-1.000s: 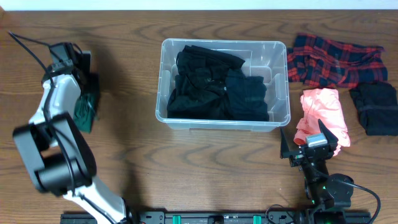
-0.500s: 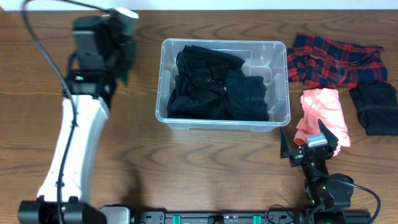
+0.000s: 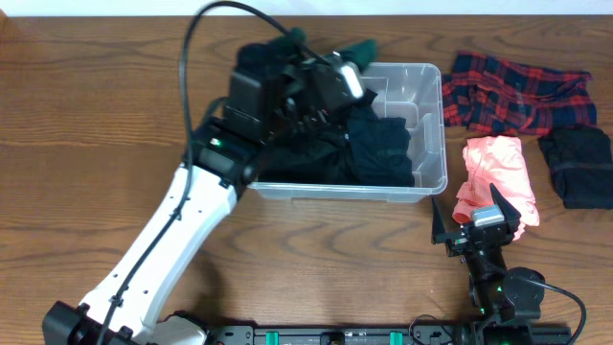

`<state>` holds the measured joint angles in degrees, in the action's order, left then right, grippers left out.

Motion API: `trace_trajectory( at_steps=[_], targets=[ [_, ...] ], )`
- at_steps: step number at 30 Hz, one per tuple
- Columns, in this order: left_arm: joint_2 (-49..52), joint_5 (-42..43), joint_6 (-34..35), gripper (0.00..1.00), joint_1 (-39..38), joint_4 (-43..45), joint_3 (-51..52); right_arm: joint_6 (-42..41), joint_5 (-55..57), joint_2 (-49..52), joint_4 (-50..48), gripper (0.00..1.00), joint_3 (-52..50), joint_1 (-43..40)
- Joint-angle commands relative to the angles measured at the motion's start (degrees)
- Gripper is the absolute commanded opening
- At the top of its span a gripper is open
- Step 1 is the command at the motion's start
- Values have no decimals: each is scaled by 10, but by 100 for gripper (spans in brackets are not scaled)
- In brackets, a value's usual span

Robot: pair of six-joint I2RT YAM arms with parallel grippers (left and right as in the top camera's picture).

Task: Pack container
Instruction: 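Carry the green garment over the bin and lower it in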

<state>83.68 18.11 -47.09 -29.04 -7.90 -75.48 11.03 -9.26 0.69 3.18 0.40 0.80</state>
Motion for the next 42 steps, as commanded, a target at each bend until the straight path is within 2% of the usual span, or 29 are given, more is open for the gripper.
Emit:
trace_trajectory(
  at_steps=[1, 8, 11, 15, 28, 42],
  targets=[
    [9, 10, -47, 6, -28, 16, -6, 6, -4, -3, 1, 99, -1, -4],
    [51, 20, -107, 6, -64, 29, -6, 6, -4, -3, 1, 99, -1, -4],
    [68, 70, -124, 6, -64, 56, -6, 6, -4, -3, 1, 99, -1, -4],
    [91, 114, -124, 6, -65, 103, -6, 6, -4, -3, 1, 99, -1, -4],
    [185, 145, -130, 6, -64, 210, -6, 6, -4, -3, 1, 99, -1, -4],
    [223, 162, -155, 6, -64, 222, -6, 6, -4, -3, 1, 99, -1, -4]
  ],
)
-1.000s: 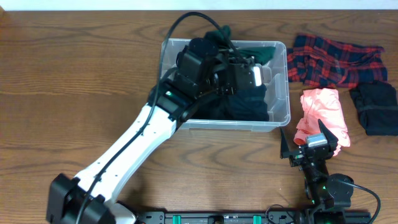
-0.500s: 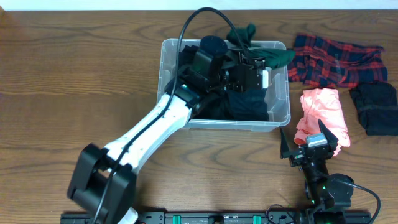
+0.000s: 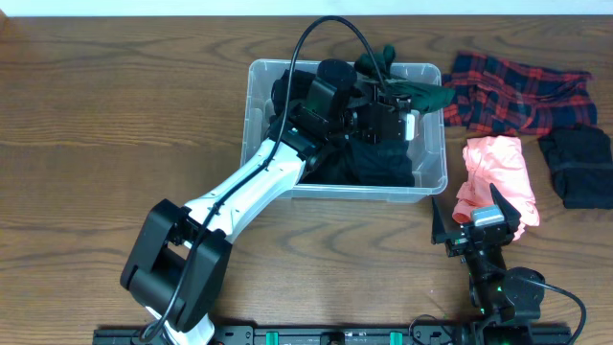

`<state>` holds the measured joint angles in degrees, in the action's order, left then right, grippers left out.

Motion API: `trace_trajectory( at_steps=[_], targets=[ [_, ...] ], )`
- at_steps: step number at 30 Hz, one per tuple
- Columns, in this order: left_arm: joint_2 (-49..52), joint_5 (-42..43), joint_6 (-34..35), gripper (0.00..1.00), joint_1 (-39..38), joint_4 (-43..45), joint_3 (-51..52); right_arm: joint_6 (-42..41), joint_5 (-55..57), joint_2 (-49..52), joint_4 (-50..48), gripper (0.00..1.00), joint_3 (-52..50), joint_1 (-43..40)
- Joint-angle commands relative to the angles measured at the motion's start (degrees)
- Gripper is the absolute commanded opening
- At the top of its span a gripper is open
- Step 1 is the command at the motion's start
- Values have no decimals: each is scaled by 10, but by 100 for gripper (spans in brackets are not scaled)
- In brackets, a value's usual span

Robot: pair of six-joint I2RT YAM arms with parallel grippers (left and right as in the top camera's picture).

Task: Pack container
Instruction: 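Carry the green garment over the bin and lower it in, then press the green garment down into the bin's right side with left gripper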

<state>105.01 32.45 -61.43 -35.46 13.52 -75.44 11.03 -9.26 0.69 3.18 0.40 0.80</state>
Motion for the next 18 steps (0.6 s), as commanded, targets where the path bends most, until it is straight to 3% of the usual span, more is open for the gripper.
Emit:
trace_trajectory(
  at_steps=[1, 18],
  targets=[
    [13, 19, -12, 6, 0, 8, -7, 6, -4, -3, 1, 99, -1, -4],
    [57, 19, -17, 6, 0, -43, -7, 6, -4, -3, 1, 99, -1, -4]
  ],
)
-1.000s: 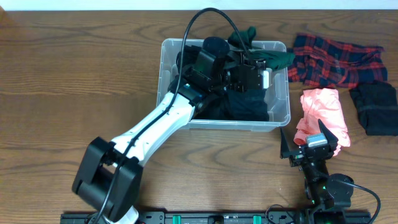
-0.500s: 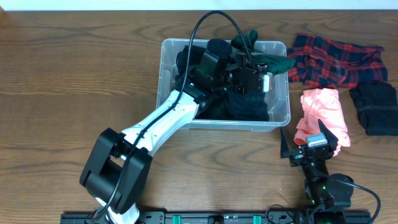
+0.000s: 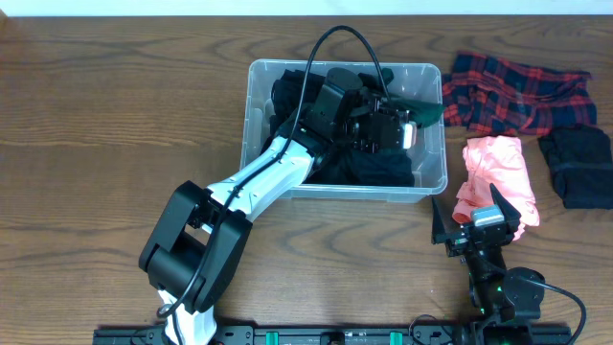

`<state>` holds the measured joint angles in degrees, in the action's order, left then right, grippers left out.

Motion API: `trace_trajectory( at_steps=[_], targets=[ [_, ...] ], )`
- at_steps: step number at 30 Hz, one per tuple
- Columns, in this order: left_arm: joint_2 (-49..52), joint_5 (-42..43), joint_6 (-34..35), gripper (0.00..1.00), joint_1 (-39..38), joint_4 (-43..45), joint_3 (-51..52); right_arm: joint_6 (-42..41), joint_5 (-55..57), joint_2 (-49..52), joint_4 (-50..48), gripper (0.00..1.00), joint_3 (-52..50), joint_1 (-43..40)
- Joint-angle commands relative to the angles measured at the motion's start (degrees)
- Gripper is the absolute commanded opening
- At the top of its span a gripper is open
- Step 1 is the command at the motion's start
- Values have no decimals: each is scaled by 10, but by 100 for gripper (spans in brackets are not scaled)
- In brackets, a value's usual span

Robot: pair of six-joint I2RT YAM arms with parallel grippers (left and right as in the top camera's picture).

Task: Pack container
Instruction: 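Press the green garment down into the bin's right side with left gripper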

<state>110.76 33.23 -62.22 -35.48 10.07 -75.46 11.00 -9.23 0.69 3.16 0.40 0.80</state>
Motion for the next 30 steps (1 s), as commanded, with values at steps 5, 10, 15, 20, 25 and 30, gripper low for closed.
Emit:
trace_trajectory(
  at_steps=[5, 10, 15, 20, 25, 30],
  targets=[
    [-1, 11, 17, 10, -2, -59, -6, 6, -4, -3, 2, 99, -1, -4],
    [-7, 11, 64, 26, -17, -114, -6, 6, -4, -3, 2, 99, -1, -4],
    [-19, 11, 70, 40, -46, -173, -6, 6, -4, -3, 2, 99, -1, -4],
    [-22, 11, 70, 73, -74, -217, -6, 6, -4, -3, 2, 99, -1, -4],
    [-29, 10, 70, 86, -82, -233, -6, 6, -4, -3, 2, 99, -1, -4],
    [-66, -3, 70, 87, -77, -216, -6, 6, -4, -3, 2, 99, -1, -4]
  ],
)
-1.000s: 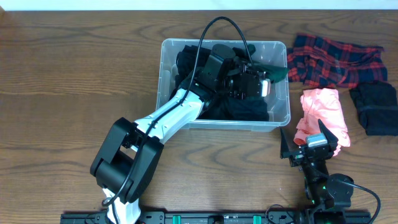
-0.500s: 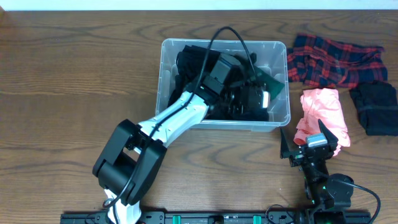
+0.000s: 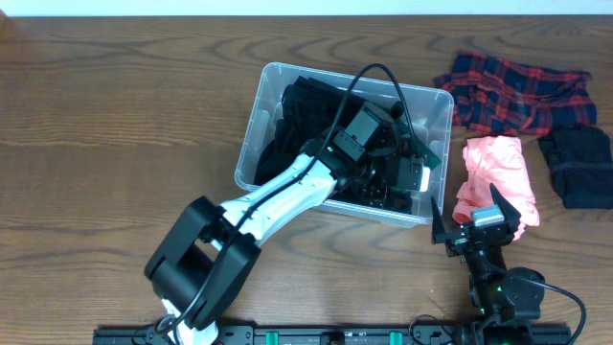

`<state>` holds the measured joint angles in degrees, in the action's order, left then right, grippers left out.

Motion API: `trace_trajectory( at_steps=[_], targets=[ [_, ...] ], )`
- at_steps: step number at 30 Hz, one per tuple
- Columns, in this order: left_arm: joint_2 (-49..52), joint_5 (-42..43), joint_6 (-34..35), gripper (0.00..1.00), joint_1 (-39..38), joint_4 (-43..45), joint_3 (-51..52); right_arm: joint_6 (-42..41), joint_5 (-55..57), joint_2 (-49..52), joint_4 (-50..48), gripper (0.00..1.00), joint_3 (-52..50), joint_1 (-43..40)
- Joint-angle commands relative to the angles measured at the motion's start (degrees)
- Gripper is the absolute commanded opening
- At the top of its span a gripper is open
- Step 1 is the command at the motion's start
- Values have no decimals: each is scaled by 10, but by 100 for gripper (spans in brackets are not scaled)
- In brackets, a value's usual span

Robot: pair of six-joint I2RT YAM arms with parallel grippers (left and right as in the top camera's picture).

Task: Pack container
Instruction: 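Press the green garment down into the bin's right side with left gripper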

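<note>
The clear plastic bin [image 3: 251, 144] sits askew in the middle of the table, its right end swung toward the front. Black clothes [image 3: 306, 110] fill its left and middle. My left gripper [image 3: 410, 177] is plunged into the bin's right end, where a strip of dark green garment [image 3: 436, 155] shows beside it against the wall. Its fingers are hidden under the wrist. My right gripper [image 3: 472, 222] rests open at the front right, just below the pink garment, holding nothing.
To the right of the bin lie a red plaid cloth [image 3: 517, 91], a pink garment [image 3: 498, 172] and a dark folded garment [image 3: 575, 163]. The pink garment lies close to the bin's right wall.
The left gripper has gone lower and toward the front right inside the bin. The green garment now shows only as a strip. The bin has turned askew, its right end nearer the front.
The left gripper first hung over the bin's left half with the green garment trailing behind it. It then stood over the right end, the green garment draped on the right rim. Now it is down inside that end, and the bin has been turned.
</note>
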<state>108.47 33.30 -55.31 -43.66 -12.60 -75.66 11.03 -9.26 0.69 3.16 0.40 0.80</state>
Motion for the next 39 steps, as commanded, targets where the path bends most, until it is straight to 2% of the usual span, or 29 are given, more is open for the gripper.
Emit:
trace_trajectory(
  at_steps=[1, 11, 13, 14, 15, 17, 18, 21, 22, 25, 27, 39],
  targets=[
    [-53, -4, 1, 87, 6, 18, -4, 6, -4, -3, 2, 99, -1, -4],
    [-141, -22, 2, 86, 12, 56, -4, 6, -4, -3, 2, 99, -1, -4],
    [-152, -37, 2, 75, 12, 54, -4, 6, -4, -3, 2, 99, -1, -4],
    [-156, -43, 2, 65, 12, 52, -4, 6, -4, -3, 2, 99, -1, -4],
    [-158, -45, 2, 53, 12, 49, -4, 6, -4, -3, 2, 99, -1, -4],
    [-161, -46, 2, 12, 12, 35, -4, 6, -4, -3, 2, 99, -1, -4],
    [-161, -47, 2, 6, 12, 25, -4, 6, -4, -3, 2, 99, -1, -4],
    [-162, -46, 11, 6, 11, -5, -4, 6, -4, -3, 2, 99, -1, -4],
    [-162, -47, 37, 6, 12, -7, -4, 6, -4, -3, 2, 99, -1, -4],
    [-162, -84, 203, 6, 12, 0, -4, 6, -4, -3, 2, 99, -1, -4],
    [-160, -122, 279, 6, 12, 0, -4, 6, -4, -3, 2, 99, -1, -4],
    [-134, -165, 518, 6, 12, 23, -4, 6, -4, -3, 2, 99, -1, -4]
  ],
)
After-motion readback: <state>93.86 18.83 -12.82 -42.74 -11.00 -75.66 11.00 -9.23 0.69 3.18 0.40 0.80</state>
